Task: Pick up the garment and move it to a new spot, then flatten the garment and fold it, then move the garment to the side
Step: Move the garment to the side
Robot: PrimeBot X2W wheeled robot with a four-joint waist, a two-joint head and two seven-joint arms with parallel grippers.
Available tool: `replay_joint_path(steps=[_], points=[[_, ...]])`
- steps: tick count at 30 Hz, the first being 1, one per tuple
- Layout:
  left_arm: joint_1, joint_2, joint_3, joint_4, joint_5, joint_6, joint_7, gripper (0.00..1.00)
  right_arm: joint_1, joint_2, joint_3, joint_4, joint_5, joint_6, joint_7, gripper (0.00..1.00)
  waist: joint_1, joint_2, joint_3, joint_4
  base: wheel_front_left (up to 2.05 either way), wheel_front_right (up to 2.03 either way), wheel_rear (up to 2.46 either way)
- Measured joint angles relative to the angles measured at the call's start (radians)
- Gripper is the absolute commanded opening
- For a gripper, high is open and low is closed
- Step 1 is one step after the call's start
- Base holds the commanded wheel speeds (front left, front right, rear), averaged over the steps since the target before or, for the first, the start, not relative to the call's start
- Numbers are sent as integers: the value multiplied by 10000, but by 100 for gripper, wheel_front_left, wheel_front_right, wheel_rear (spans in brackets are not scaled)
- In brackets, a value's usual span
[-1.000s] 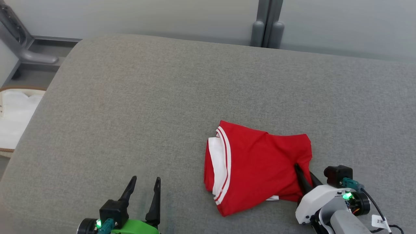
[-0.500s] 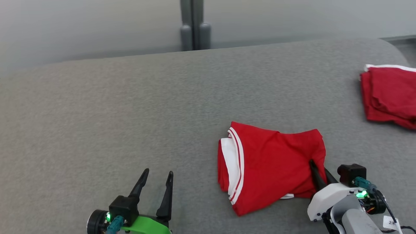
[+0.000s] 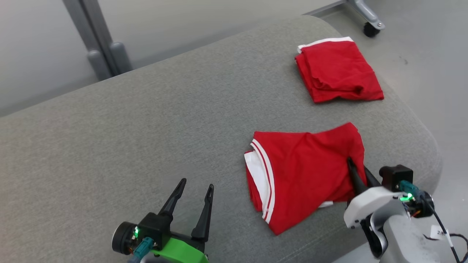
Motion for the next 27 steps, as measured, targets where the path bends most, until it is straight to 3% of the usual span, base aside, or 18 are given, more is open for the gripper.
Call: replay_joint_path(steps=[7,12,19,24,27], points=[[-201,577,-247,-261,40,-2,2,100,-1943,0,21,-167,-719,0,0,0,0,0,628,-642,0,0,0],[-511,1154,-71,-654,-77,-12,2,100,-4233,-15,-769,186,-1570,0,0,0,0,0,1272,-687,0,0,0],[-1122,1747,-311,-945,-290,-12,2,100,-6340,-2,-3668,825,-4458,0,625,0,0,0,2265,-92,0,0,0],[-1380,1933,-347,-1028,-401,-12,2,100,-6529,0,-6163,35,-6890,0,1281,0,1,0,2908,735,0,0,0],[-1428,1996,-303,-1034,-451,-12,2,100,-6540,0,-7430,-433,-7705,0,1499,0,1,0,3232,1141,0,0,0]])
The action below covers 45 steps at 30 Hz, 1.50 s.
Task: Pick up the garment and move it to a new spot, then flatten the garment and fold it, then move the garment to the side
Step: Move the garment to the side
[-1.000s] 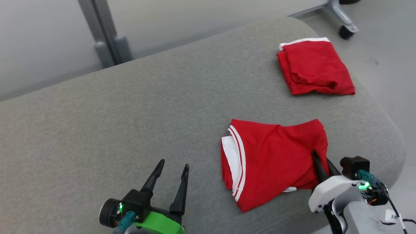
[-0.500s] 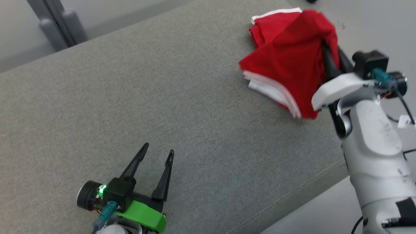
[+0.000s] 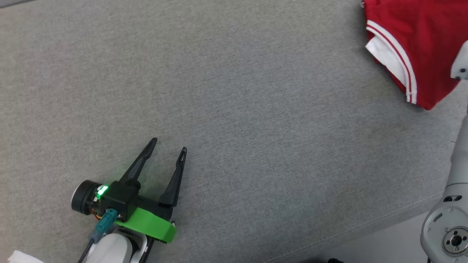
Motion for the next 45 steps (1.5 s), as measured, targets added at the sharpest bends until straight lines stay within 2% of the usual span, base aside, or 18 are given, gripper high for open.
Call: replay_joint_path(steps=[3,4,5,6,9,13,19,21,25,30,34,40,45], points=[[-53,48,69,-17,-19,0,0,100,81,0,-922,-441,-401,0,92,0,0,0,316,280,0,0,0],[-63,58,82,-31,-23,0,0,100,128,6,-1258,-550,-470,0,198,32,0,0,415,356,0,0,0],[-74,65,86,-35,-23,0,0,100,179,6,-1492,-629,-500,0,253,51,0,0,490,410,0,0,0],[-96,71,92,-36,-23,0,0,100,251,6,-1724,-738,-525,0,234,100,0,0,571,466,0,0,0],[-158,56,94,-31,-23,0,-2,100,363,-2,-2000,-999,-577,0,-73,100,0,0,703,574,0,0,0],[-158,-19,165,92,-23,-2,0,100,351,-8,-1843,-876,-591,0,-742,100,0,0,588,568,0,0,0],[-132,-391,696,506,23,-2,0,100,32,4,-803,203,-301,0,-1425,100,0,0,38,515,0,0,0],[-111,-568,903,727,84,-2,0,100,29,-6,-109,556,35,0,-1469,100,-1,0,-219,531,0,0,0],[-83,-899,1492,1108,192,-2,0,100,252,-10,1639,573,1369,0,-1488,100,-1,0,-719,634,0,0,0],[-61,-1304,2330,1618,389,-2,0,100,1629,2,3674,303,3252,0,-1486,100,-2,0,-1381,943,0,0,0],[106,-1540,3212,1965,579,-2,0,100,2743,12,4560,79,4401,0,-1486,100,-1,0,-1868,1293,0,0,0],[557,-1822,3986,2376,1009,-2,0,100,4371,12,5524,-105,5862,0,-1486,100,-2,0,-2614,1839,0,0,0],[963,-1944,4531,2635,1185,-2,0,100,5631,13,6337,-629,6596,0,-1488,100,-2,0,-3242,2252,0,0,0]])
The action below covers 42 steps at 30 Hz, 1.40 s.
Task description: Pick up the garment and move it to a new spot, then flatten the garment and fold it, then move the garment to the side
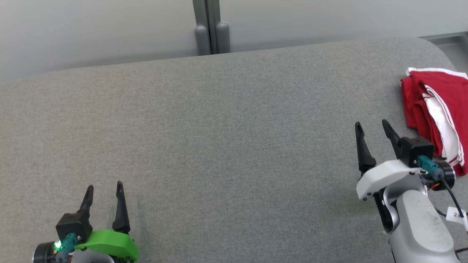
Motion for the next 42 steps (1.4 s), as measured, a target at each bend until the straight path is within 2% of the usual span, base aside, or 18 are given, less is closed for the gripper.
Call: replay_joint_path(steps=[10,18,19,25,42], points=[[600,-73,161,-203,222,0,0,100,1360,-2,681,-591,700,0,2,100,0,0,-852,539,0,0,0],[864,-90,-297,-456,-493,0,0,100,1760,-6,926,-761,953,0,2,100,0,0,-1030,695,0,0,0],[903,-105,-318,-370,-489,0,0,0,1774,12,932,-713,949,0,4,0,0,0,-1033,695,0,0,0],[1114,-190,-314,92,-596,2,88,0,2222,121,903,-255,1076,0,161,0,0,0,-1035,691,0,0,0],[1030,-190,-151,-213,-3645,2,884,0,2337,113,696,-813,4236,0,920,0,0,0,-1028,618,0,0,0]])
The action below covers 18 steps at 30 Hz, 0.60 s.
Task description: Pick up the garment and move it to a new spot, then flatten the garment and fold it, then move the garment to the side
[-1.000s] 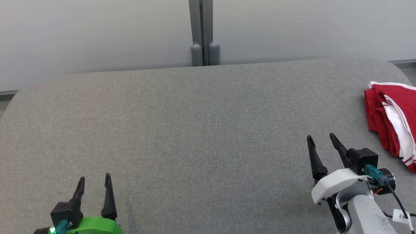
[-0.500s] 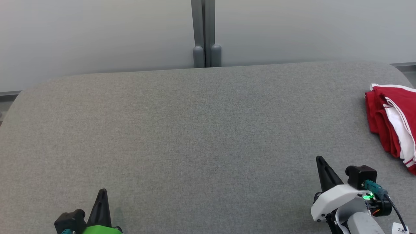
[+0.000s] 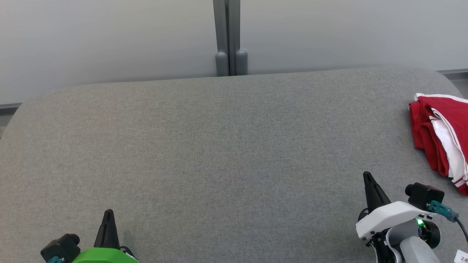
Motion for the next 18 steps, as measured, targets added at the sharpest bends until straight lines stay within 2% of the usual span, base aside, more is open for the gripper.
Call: replay_joint_path(steps=[18], points=[[-268,4,180,-314,-2679,0,713,0,158,-23,-205,-531,2784,0,681,0,0,0,7,-75,0,0,0]])
